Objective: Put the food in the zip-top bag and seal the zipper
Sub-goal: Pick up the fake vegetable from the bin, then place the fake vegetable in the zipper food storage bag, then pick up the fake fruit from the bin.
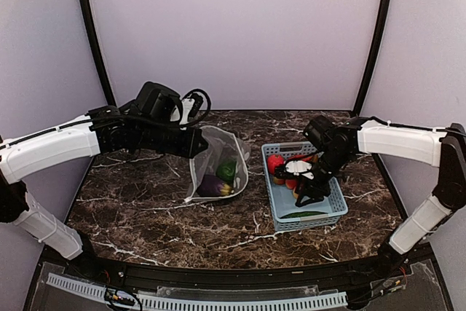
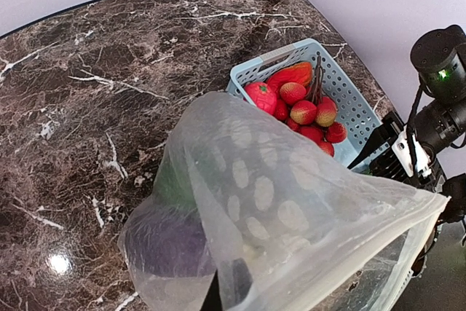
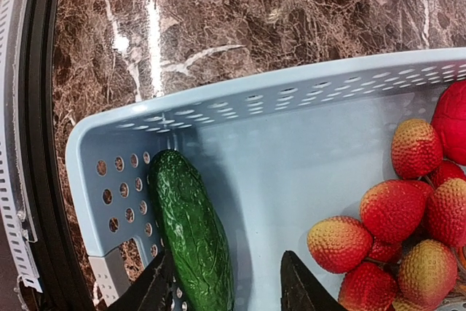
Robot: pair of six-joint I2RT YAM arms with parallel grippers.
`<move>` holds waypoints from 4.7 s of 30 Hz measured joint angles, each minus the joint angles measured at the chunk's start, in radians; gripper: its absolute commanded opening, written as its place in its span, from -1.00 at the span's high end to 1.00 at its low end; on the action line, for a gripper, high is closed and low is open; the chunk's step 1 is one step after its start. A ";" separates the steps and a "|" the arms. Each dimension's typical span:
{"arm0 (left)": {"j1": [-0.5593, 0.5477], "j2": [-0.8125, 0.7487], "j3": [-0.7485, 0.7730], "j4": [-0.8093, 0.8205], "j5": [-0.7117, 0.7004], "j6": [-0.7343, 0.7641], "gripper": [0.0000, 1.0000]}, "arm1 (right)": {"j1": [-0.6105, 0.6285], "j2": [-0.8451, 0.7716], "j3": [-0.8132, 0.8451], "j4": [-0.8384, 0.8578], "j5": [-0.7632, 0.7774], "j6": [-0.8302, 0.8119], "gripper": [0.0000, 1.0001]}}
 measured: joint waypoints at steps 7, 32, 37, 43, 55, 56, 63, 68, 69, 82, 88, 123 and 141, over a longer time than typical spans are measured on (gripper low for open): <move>0.000 0.000 0.000 -0.002 -0.006 0.006 0.99 | 0.023 0.036 0.001 0.007 -0.002 -0.029 0.02; 0.000 -0.017 -0.006 -0.003 -0.014 0.007 0.99 | 0.144 0.113 -0.059 0.070 0.109 -0.073 0.14; 0.000 -0.017 -0.007 -0.002 -0.013 0.007 0.99 | 0.144 0.114 -0.059 0.070 0.135 -0.066 0.32; 0.000 -0.017 -0.008 -0.001 -0.009 0.007 0.99 | 0.143 0.103 -0.041 0.050 0.138 -0.056 0.41; 0.000 -0.007 -0.012 0.031 0.012 0.005 0.99 | 0.111 -0.078 0.093 -0.016 0.025 -0.027 0.59; 0.000 -0.003 -0.012 0.036 0.015 0.003 0.99 | 0.110 -0.087 0.102 -0.019 0.012 -0.023 0.59; 0.000 0.020 -0.012 0.077 0.039 -0.026 0.99 | 0.109 -0.144 0.207 -0.042 -0.107 0.020 0.54; 0.000 0.037 -0.011 0.106 0.061 -0.048 0.99 | 0.109 -0.198 0.335 0.005 -0.235 0.057 0.45; 0.000 0.042 -0.010 0.111 0.063 -0.051 0.99 | 0.109 -0.207 0.354 0.023 -0.261 0.066 0.44; 0.000 0.094 0.015 0.167 0.085 -0.126 0.99 | 0.135 -0.049 0.559 0.230 -0.485 0.183 0.46; 0.015 0.103 0.042 0.167 0.114 -0.134 0.99 | 0.158 0.021 0.559 0.320 -0.508 0.193 0.46; 0.137 0.092 0.058 0.129 0.324 -0.209 0.99 | 0.161 -0.021 0.521 0.375 -0.341 0.207 -0.28; 0.142 0.045 0.091 -0.159 0.245 -0.020 0.99 | -0.140 -0.130 0.262 0.148 -0.194 0.289 0.08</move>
